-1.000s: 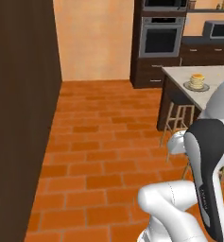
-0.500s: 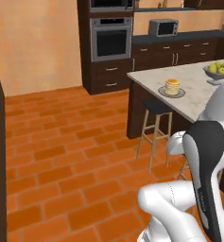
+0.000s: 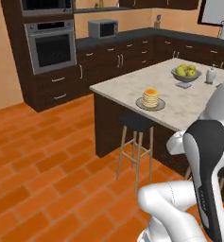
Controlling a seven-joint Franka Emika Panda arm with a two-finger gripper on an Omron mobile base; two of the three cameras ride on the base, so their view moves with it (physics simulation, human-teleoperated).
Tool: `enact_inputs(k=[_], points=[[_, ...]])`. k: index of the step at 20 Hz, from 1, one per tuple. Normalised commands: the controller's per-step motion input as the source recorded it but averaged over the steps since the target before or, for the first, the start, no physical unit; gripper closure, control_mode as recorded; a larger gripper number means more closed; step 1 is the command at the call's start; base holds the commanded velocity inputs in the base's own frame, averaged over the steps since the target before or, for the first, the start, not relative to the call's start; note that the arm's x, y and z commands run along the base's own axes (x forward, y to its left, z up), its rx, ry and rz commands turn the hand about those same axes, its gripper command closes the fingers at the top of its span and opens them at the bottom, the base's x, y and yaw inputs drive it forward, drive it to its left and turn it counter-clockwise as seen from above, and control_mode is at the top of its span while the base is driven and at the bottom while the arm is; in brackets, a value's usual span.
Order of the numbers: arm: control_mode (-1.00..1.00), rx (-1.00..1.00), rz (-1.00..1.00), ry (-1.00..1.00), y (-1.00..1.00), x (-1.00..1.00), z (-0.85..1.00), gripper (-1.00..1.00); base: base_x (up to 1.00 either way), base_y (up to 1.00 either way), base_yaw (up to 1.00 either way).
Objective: Take the strawberry from the fridge and place it on top of the pancake, located on the dining counter.
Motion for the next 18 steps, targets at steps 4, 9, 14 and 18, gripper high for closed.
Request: enact_inputs(k=[4,9,14,18], points=[[1.0,0.0,0.0,0.0,0.0,0.0,0.0,1.0,1.0,0.64,-0.67],[1.0,0.0,0.0,0.0,0.0,0.0,0.0,1.0,0.99,0.61,-0.69],[1.0,0.0,0.0,0.0,0.0,0.0,0.0,1.0,0.89,0.54,-0.72],[1.0,0.0,0.0,0.0,0.0,0.0,0.0,1.0,0.92,0.61,-0.71]])
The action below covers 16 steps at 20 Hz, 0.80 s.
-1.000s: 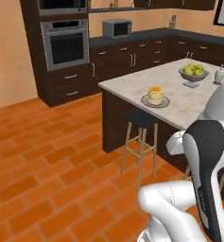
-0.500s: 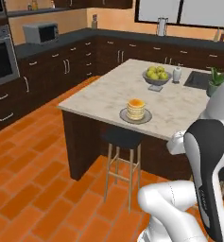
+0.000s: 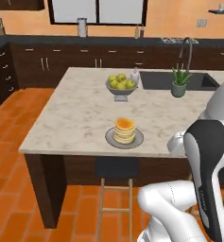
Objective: Take the strawberry from the fridge and place it on top of the pancake, located on the dining counter.
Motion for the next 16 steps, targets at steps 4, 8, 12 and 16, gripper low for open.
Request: enact_inputs(k=[4,8,12,16], points=[[1.0,0.0,0.0,0.0,0.0,0.0,0.0,1.0,0.89,0.66,-0.69],[1.0,0.0,0.0,0.0,0.0,0.0,0.0,1.0,0.32,0.59,-0.41],[1.0,0.0,0.0,0.0,0.0,0.0,0.0,1.0,0.24,0.45,-0.17],[1.0,0.0,0.0,0.0,0.0,0.0,0.0,1.0,0.38,0.24,-0.01]])
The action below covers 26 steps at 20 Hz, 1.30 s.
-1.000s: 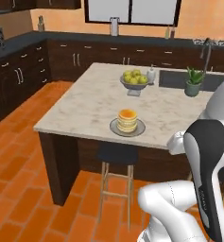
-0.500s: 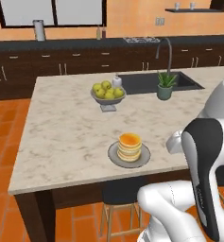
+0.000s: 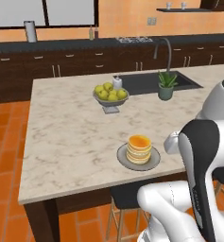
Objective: Take the strawberry from the fridge and place it on top of the pancake, located on the dining counter.
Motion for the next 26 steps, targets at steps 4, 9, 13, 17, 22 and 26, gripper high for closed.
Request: enact_inputs(k=[4,9,13,17,22,26], points=[[1.0,0.0,0.0,0.0,0.0,0.0,0.0,1.0,0.39,0.36,0.0],[1.0,0.0,0.0,0.0,0.0,0.0,0.0,1.0,0.29,0.39,0.0],[1.0,0.0,0.0,0.0,0.0,0.0,0.0,1.0,0.19,0.53,-0.01],[1.0,0.0,0.0,0.0,0.0,0.0,0.0,1.0,0.28,0.27,-0.03],[-1.0,0.0,0.0,-0.02,0.03,0.48,0.0,1.0,0.17,0.02,0.0],[-1.0,0.0,0.0,0.0,0.12,1.0,0.0,1.0,0.0,0.0,0.0]])
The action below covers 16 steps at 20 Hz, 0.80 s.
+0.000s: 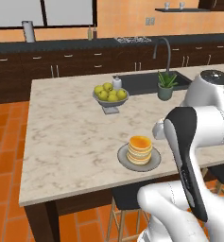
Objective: Take the strawberry from the fridge and place it on top of the pancake, located on the dining counter.
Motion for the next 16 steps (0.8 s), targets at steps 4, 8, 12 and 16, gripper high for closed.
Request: enact_inputs(k=[4,8,12,16], points=[[-1.0,0.01,0.0,0.0,0.03,1.0,-0.09,1.0,0.0,0.0,0.0],[-1.0,0.04,0.0,0.0,0.0,1.0,-0.54,1.0,0.0,0.0,0.0],[-1.0,0.01,0.0,0.0,-0.01,0.99,-0.69,1.0,0.0,0.0,0.0],[-1.0,-0.06,0.0,-0.03,-0.01,0.7,-0.63,1.0,0.0,0.0,0.0]])
